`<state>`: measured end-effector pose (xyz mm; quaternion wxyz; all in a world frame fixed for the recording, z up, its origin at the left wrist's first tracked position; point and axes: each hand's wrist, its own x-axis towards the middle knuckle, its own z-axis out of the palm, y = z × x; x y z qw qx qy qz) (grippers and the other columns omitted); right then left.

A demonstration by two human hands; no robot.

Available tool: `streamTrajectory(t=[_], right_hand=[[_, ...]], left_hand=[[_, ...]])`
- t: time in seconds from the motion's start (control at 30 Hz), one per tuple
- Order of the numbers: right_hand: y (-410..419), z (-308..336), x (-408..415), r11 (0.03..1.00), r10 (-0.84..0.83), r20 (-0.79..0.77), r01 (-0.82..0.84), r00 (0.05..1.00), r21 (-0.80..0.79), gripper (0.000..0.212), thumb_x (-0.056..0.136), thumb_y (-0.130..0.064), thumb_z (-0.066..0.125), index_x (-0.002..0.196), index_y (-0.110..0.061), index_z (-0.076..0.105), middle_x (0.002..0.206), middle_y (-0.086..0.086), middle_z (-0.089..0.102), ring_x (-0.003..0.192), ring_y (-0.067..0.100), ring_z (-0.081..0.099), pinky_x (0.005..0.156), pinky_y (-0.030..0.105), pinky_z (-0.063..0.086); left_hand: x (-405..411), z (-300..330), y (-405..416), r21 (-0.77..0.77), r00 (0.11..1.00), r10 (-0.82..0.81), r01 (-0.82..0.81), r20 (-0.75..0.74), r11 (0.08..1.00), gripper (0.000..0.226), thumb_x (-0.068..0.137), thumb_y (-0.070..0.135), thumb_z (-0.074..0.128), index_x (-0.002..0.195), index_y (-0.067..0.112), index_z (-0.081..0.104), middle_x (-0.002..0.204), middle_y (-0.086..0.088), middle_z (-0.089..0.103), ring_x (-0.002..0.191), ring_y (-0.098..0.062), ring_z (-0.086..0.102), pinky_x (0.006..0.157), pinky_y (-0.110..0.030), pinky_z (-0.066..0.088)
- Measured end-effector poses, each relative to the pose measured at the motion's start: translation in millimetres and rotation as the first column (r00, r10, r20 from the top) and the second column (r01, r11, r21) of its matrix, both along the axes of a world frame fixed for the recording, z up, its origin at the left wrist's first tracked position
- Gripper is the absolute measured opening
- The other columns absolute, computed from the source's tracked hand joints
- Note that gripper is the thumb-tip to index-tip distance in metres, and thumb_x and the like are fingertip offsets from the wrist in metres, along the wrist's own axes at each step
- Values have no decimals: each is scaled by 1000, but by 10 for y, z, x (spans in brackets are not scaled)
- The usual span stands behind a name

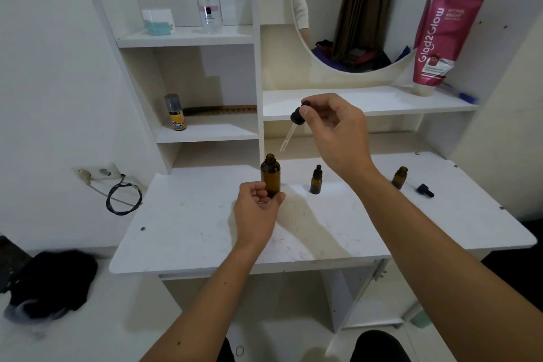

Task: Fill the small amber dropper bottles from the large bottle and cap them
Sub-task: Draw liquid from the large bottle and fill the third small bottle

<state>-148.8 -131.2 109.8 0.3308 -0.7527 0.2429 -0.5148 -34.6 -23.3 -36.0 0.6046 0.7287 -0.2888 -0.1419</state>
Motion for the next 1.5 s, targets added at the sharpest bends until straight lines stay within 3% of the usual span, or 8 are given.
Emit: streamTrajectory(t=[0.1, 0.27, 0.57, 0.8, 0.97, 1.2, 1.37, 1.5], right_hand=[[-63, -25, -239, 999, -29, 7, 29, 1000, -14, 16, 98, -18, 71, 113, -12, 75, 102, -5, 77, 96, 8, 73, 93, 26, 59], [-200, -94, -775, 994, -105, 3, 105, 994, 35, 18, 98, -18, 72, 114, -10, 74, 100, -11, 76, 95, 0, 72, 90, 16, 56], [-669, -295, -1767, 952, -287, -22, 287, 958, 103, 16, 98, -20, 71, 112, -14, 74, 95, -12, 78, 92, 3, 74, 89, 19, 57], [-1009, -422, -2083, 918, -370, -32, 370, 929, 145, 13, 98, -20, 71, 109, -16, 75, 94, -12, 78, 89, 2, 74, 88, 21, 58], [-1149, -472, -2053, 918, -370, -8, 367, 929, 149, 14, 98, -20, 71, 110, -14, 75, 94, -12, 77, 88, 1, 73, 87, 19, 57], [-1268, -607, -1935, 934, -329, -17, 328, 944, 138, 13, 98, -17, 72, 109, -11, 74, 95, -5, 79, 91, 5, 75, 88, 21, 58], [-1304, -692, -1857, 951, -294, -77, 300, 953, 78, 8, 96, -14, 72, 104, -11, 74, 90, -5, 79, 88, 5, 75, 85, 19, 57], [-1329, -767, -1797, 944, -305, -136, 319, 942, 89, 1, 94, -11, 75, 93, -10, 75, 86, -5, 78, 81, -2, 72, 78, 7, 51]], left_hand=[[-260, 19, -81, -8, 996, -87, 86, -14, 996, 43, 84, 32, 85, 117, 26, 57, 104, 9, 66, 92, -9, 67, 75, -13, 54], [-731, 51, -377, -37, 966, -248, 246, -69, 969, 41, 86, 29, 84, 118, 29, 59, 107, 13, 68, 98, -8, 68, 84, -19, 58], [-1436, -28, -951, -16, 896, -443, 443, 9, 896, 44, 88, 30, 83, 127, 21, 64, 113, 13, 70, 102, -5, 67, 94, -23, 57], [-1698, -25, -1426, 17, 895, -446, 446, 15, 895, 59, 88, 26, 83, 140, 20, 57, 137, 5, 64, 123, -9, 61, 108, -29, 50], [-1778, -38, -1711, 49, 900, -428, 425, 84, 904, 59, 90, 27, 81, 142, 20, 54, 142, 4, 60, 129, -11, 57, 110, -31, 47], [-1755, -63, -1967, -2, 913, -393, 396, 106, 918, 49, 89, 18, 81, 133, 12, 62, 124, 3, 70, 109, -10, 68, 99, -30, 56], [-1728, -118, -1988, -36, 909, -385, 395, 158, 918, 28, 91, 11, 78, 119, 12, 71, 108, 7, 75, 99, -2, 70, 93, -17, 55], [-1721, -125, -1998, -44, 906, -392, 403, 161, 914, 26, 92, 10, 77, 117, 12, 72, 106, 9, 76, 98, 1, 70, 90, -12, 52]])
